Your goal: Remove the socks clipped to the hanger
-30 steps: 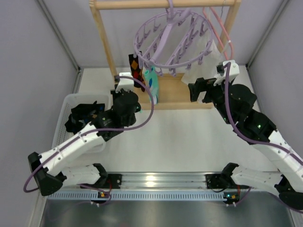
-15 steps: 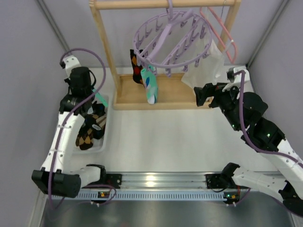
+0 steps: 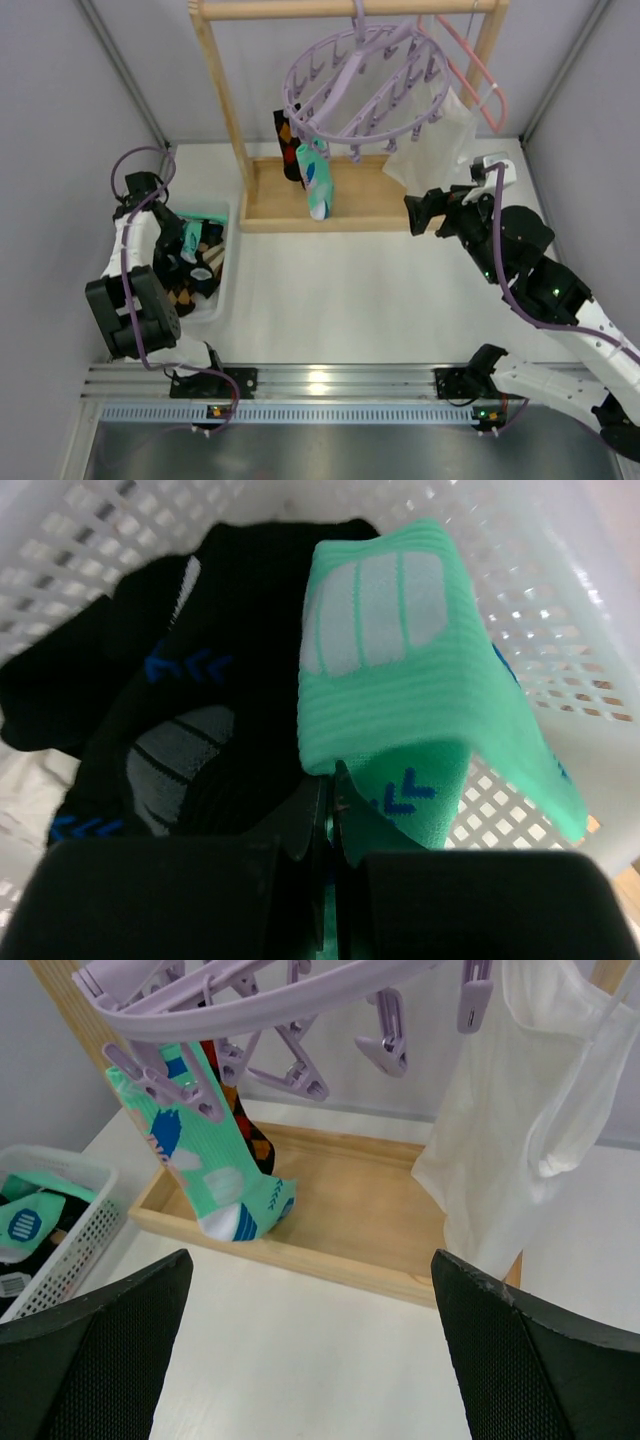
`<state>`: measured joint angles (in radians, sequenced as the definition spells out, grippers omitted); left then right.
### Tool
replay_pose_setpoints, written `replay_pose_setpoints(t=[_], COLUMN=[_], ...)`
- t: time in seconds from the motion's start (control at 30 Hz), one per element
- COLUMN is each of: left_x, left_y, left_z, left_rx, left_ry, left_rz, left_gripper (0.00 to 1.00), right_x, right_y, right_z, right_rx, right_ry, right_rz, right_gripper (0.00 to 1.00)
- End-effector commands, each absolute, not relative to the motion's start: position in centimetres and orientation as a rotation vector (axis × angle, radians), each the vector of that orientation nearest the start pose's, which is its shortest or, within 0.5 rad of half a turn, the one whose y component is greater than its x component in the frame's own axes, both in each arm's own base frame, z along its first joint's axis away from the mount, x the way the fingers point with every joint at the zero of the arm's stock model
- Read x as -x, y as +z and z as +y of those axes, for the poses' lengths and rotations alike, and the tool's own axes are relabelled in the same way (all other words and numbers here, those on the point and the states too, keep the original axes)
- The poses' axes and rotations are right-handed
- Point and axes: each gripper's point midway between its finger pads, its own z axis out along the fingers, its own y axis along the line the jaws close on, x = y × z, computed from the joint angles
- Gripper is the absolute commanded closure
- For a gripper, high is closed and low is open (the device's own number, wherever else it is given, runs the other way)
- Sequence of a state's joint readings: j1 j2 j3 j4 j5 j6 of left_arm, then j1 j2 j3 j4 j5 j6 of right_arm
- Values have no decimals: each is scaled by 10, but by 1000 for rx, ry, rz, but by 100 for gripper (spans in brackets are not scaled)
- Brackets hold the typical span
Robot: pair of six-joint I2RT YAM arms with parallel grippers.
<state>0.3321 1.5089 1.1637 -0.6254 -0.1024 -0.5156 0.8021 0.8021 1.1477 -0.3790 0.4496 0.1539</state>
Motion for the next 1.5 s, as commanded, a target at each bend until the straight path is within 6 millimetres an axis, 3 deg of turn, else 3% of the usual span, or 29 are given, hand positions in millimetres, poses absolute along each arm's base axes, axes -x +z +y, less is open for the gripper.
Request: replay_pose_setpoints(t=[0.0, 0.1, 0.2, 0.27, 0.33, 0.5, 0.53, 0.7, 0.73, 0.83, 0.9, 0.93, 1.0, 1.03, 1.07, 1.13, 1.17, 1.23, 1.3, 1.37, 1.4, 1.47], left_x=[-342, -323, -313, -315, -326, -332, -334, -333, -329, -329, -340, -354, -361, -354, -360, -349, -358, -355, -364, -375, -385, -393], left_y=[100, 90, 99, 112, 129, 182, 194, 237, 251, 286, 296, 307, 297, 293, 282, 268, 298, 266, 265, 260, 242, 243], left_z=[107, 118, 131, 132, 128, 125, 123, 108, 102, 66, 20, -25, -85, -136, -156, -192, -199, -202, -204, -204, -207, -219], left_rx=[1212, 1314, 1353, 1334, 1274, 1122, 1095, 942, 911, 765, 555, 390, 157, -7, -98, -214, -234, -240, -232, -217, -218, -281], left_ry=[10, 129, 228, 223, 154, 107, 87, -4, -24, -158, -314, -410, -504, -588, -605, -707, -747, -776, -780, -761, -752, -772], left_rz=[2310, 2261, 2188, 2154, 2146, 2072, 2052, 2002, 1972, 1914, 1931, 1907, 1921, 1925, 1890, 1840, 1652, 1615, 1531, 1525, 1570, 1567], left_gripper=[100, 100, 100, 100, 94, 49, 34, 10, 2, 2, 2, 2, 2, 2, 2, 2, 2, 2, 2, 2, 2, 2], right_x=[-245, -245, -245, -244, -243, -241, -241, -241, -242, -240, -237, -236, -231, -228, -223, -212, -203, -191, -181, -168, -164, -153], right_y=[411, 405, 399, 397, 397, 401, 401, 401, 401, 399, 400, 397, 397, 396, 400, 399, 403, 403, 407, 409, 410, 410], right_z=[153, 157, 157, 157, 156, 154, 153, 151, 151, 147, 144, 144, 141, 142, 140, 148, 147, 154, 155, 161, 163, 169], right_rx=[135, 146, 150, 154, 154, 152, 150, 143, 141, 140, 141, 141, 148, 162, 166, 234, 252, 322, 359, 418, 437, 491], right_ry=[439, 447, 447, 445, 448, 450, 450, 445, 439, 428, 428, 427, 437, 454, 473, 534, 563, 618, 657, 711, 730, 781], right_rz=[1533, 1543, 1550, 1552, 1549, 1540, 1538, 1540, 1541, 1547, 1542, 1546, 1539, 1537, 1521, 1500, 1475, 1459, 1433, 1415, 1406, 1388], right_gripper=[2, 2, 1, 1, 1, 1, 1, 1, 1, 1, 0, 1, 1, 0, 0, 1, 1, 1, 1, 1, 1, 0])
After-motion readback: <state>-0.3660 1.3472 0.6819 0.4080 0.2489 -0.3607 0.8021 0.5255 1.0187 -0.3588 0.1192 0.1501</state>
